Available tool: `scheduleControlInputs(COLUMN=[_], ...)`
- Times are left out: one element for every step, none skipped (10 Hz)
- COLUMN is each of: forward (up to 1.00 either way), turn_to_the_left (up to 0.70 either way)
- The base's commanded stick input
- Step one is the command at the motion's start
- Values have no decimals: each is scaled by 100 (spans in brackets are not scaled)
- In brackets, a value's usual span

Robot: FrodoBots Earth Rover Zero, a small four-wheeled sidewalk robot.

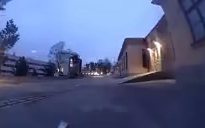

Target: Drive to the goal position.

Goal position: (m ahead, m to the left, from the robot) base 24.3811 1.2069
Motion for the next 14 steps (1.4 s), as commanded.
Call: scheduleControlInputs(forward=[50, 50, 50, 50, 50, 50, 50, 50, 50, 50, 50, 50, 50, 50], turn_to_the_left=[0, 0, 0, -19, -44, -33, 0, 0, 0, -2, -22, -43, -25, 0])
